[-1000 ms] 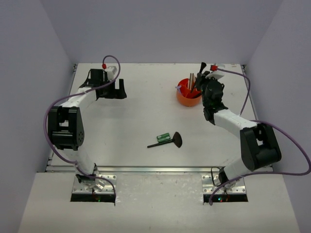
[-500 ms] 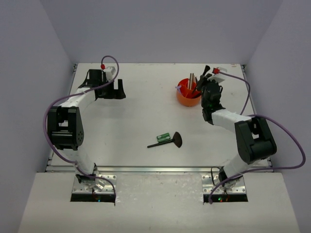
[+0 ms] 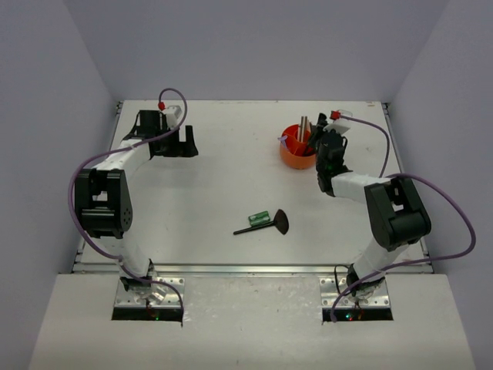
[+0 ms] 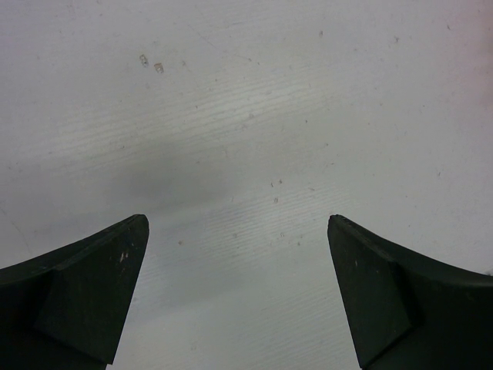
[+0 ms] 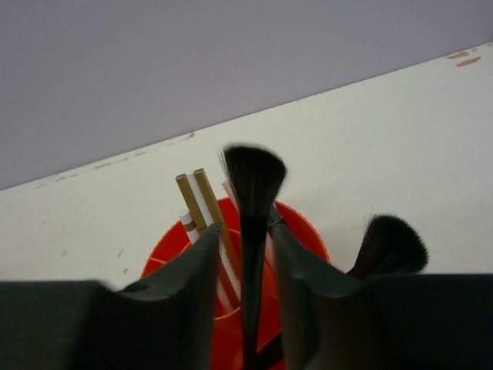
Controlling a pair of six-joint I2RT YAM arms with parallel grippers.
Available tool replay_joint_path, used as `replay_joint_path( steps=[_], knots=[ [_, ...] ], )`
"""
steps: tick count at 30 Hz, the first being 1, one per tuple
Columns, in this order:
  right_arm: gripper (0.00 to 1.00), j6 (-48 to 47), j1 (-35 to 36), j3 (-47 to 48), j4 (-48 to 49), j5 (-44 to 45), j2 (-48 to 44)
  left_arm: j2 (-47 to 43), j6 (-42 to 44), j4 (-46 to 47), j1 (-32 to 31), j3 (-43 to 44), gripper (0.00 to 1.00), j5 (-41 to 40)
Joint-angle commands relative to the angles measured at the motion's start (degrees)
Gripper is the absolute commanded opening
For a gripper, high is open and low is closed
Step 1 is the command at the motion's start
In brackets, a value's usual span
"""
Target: Organize the makeup
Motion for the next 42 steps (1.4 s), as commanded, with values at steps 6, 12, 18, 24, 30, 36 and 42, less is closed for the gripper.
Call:
replay_joint_path(
  steps=[6, 12, 18, 24, 30, 36, 42],
  knots=[
    [0.62, -3.2, 0.5, 1.8, -9.3, -6.5, -13.1, -3.1, -0.2, 2.2, 0.9, -0.4, 1.00, 0.9],
    [0.58, 2.7, 7.7, 13.4, -47.2, 1.3, -18.7, -2.8, -0.5, 2.2, 0.9, -0.3, 1.00, 1.4],
    [0.56, 31.6, 17.6, 18.8, -86.3, 6.5, -15.3, -2.2, -1.3, 2.1, 0.9, 0.3, 1.00, 2.4],
    [0.55, 66.0, 20.5, 18.4, -102.1, -11.0, -10.5, -2.8, -1.6, 2.1, 0.9, -0.2, 1.00, 2.8],
    [0.55, 77.6, 24.1, 17.2, -100.4, -14.8, -10.3, -4.1, -1.5, 2.3, 0.9, -1.2, 1.00, 2.6],
    [0.55, 85.5, 24.3, 13.1, -97.6, -21.9, -8.2, -4.6, -1.4, 2.4, 0.9, -1.2, 1.00, 2.4],
    [0.52, 90.2, 24.3, 13.1, -97.4, -21.7, -6.0, -4.6, -1.5, 2.3, 0.9, -1.5, 1.00, 2.4]
  ],
)
